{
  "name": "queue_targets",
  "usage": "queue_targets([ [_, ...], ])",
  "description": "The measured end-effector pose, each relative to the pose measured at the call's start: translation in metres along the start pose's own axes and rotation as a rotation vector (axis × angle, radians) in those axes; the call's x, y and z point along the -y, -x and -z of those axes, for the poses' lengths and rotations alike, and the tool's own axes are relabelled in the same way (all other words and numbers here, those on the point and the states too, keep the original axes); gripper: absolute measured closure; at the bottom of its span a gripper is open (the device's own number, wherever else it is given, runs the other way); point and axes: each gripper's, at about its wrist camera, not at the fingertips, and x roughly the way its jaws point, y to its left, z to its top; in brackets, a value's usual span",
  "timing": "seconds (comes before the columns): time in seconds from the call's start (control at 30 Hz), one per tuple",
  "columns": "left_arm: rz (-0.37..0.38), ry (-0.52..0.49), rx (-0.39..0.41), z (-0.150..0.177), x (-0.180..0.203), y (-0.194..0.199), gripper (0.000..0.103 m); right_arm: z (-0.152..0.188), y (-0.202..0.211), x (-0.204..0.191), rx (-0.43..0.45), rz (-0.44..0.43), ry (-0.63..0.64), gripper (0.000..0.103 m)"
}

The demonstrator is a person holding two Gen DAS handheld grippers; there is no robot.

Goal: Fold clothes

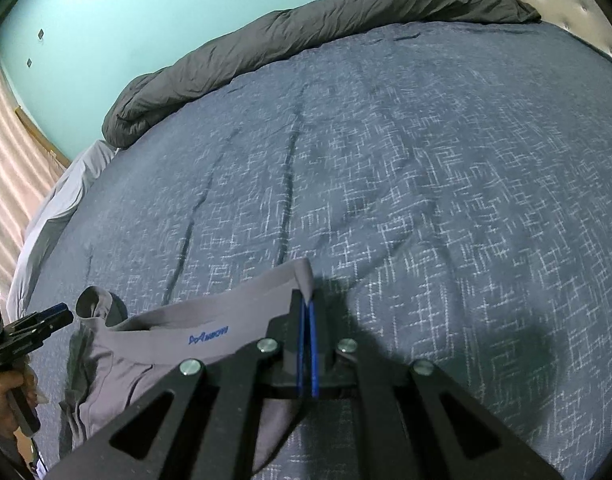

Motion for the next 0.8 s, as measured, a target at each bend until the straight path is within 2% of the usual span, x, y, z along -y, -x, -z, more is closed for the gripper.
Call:
queue_targets([
  [0.13, -0.018, -0.046, -0.018, 0.007, 0.003, -0.021, 0.052, -0.001, 0.001, -0.001, 0.004, -0.002, 0.002, 0.101],
  [0.23, 0.033, 0.001, 0.003, 0.005, -0.002, -0.025, 0.053, -0.001, 0.000, 0.000, 0.002, -0.005, 0.000, 0.101],
  [0.3, 0.071, 0.045, 0.027, 0.002, -0.006, -0.024, 0.059, -0.002, -0.002, 0.000, -0.001, -0.008, -0.002, 0.101],
  [0.47, 0.098, 0.058, 0.027, -0.002, -0.003, -0.027, 0.093, -0.002, -0.005, 0.002, -0.006, -0.017, -0.002, 0.101],
  [0.53, 0.095, 0.052, 0.024, -0.002, -0.001, -0.028, 0.098, -0.003, -0.005, 0.003, -0.007, -0.021, -0.005, 0.101],
  [0.63, 0.085, 0.062, 0.039, -0.006, -0.003, -0.024, 0.099, -0.002, -0.005, 0.003, -0.006, -0.028, -0.008, 0.101],
  [0.8, 0.101, 0.170, 0.136, -0.021, -0.017, -0.002, 0.099, -0.006, 0.002, 0.000, 0.027, -0.042, -0.006, 0.101],
])
